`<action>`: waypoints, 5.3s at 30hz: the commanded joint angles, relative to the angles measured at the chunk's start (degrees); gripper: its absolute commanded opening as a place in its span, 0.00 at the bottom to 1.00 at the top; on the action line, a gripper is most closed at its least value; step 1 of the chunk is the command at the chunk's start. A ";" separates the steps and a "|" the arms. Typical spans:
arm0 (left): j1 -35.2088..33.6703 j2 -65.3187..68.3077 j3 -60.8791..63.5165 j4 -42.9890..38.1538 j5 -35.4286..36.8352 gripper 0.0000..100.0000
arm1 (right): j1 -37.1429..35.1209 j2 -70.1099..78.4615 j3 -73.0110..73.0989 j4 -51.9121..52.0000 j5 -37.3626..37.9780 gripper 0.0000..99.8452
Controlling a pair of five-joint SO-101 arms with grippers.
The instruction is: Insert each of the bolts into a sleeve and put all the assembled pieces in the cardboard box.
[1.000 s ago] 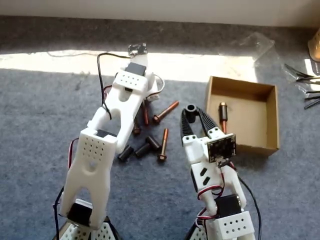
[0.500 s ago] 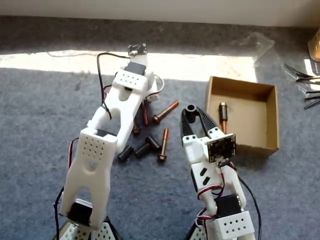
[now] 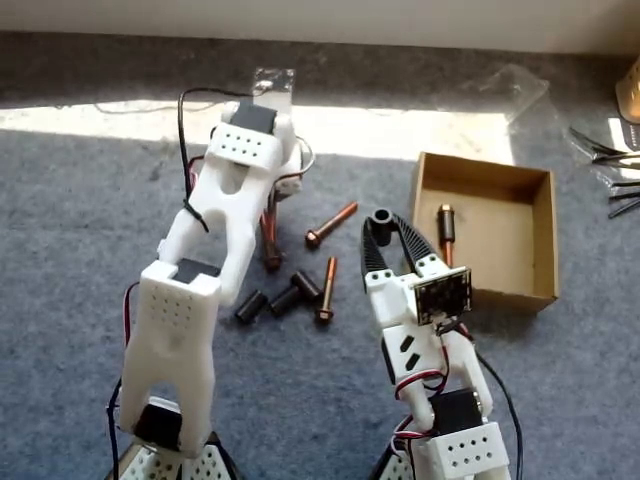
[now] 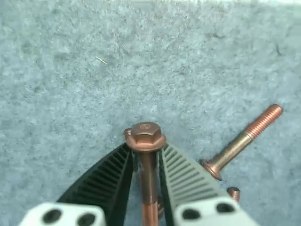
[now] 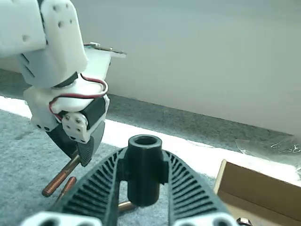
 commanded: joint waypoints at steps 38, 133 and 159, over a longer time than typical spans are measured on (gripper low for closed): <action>-2.68 -48.66 2.24 12.48 -9.23 0.00 | 0.48 -0.48 6.37 3.12 0.62 0.00; -2.59 -136.66 91.38 -43.78 -19.52 0.01 | -27.56 -0.66 6.02 -10.33 8.35 0.00; 2.51 -136.57 106.42 -67.08 -16.70 0.01 | -18.15 -0.66 6.29 -6.29 -2.11 0.00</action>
